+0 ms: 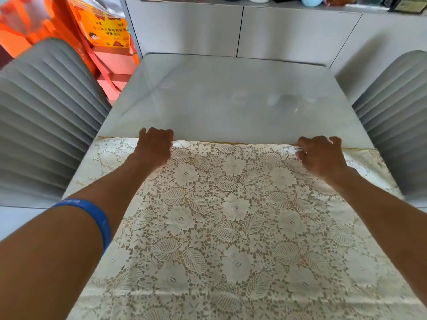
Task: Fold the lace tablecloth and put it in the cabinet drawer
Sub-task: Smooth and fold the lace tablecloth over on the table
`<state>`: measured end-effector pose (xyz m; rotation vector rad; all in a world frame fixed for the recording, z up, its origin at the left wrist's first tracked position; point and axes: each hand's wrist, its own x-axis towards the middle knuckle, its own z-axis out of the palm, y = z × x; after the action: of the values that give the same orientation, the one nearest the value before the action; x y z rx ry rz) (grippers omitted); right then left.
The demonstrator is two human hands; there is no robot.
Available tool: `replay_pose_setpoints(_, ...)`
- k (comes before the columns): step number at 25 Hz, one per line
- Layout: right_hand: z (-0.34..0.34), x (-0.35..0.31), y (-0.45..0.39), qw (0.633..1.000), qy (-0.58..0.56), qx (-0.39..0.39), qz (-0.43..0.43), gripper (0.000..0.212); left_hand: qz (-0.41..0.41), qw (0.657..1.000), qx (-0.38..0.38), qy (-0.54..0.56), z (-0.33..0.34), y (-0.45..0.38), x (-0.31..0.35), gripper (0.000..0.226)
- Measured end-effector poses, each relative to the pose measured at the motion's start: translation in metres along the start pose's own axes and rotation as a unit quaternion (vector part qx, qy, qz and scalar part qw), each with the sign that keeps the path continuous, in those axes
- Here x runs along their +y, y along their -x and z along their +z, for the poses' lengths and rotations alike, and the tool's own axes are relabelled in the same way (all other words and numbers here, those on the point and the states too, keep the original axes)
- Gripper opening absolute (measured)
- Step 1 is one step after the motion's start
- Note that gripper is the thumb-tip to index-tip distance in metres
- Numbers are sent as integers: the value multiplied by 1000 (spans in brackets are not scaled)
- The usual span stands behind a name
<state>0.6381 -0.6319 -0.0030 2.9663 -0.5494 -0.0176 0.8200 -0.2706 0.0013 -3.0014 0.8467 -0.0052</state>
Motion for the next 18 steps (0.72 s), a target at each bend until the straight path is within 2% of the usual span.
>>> replay_pose_setpoints(3,-6,-9,2,999,-4,-15,33,13,-4,1000,16,0,4,-2,-1,10)
replay_pose_setpoints(5,-10,-20,19,996,-1,-4,86,30,-6,999,26,-22,13,1,2,12)
replay_pose_setpoints(7,-5,-55,54,990,-69,52,108,49,-26,999,28,-34,19,1,7,20)
replay_pose_setpoints(9,5,-109,101,982,-173,61,34,48,-55,998,21,-5,21,3,13,33)
replay_pose_setpoints(11,20,-144,130,985,-170,24,-21,50,-74,996,1,48,29,15,19,42)
replay_pose_setpoints(15,30,-145,123,992,-128,14,-13,60,-79,986,0,147,35,70,-6,50)
replay_pose_setpoints(18,29,-148,124,993,-119,2,-5,60,-1,992,14,127,27,108,-20,57)
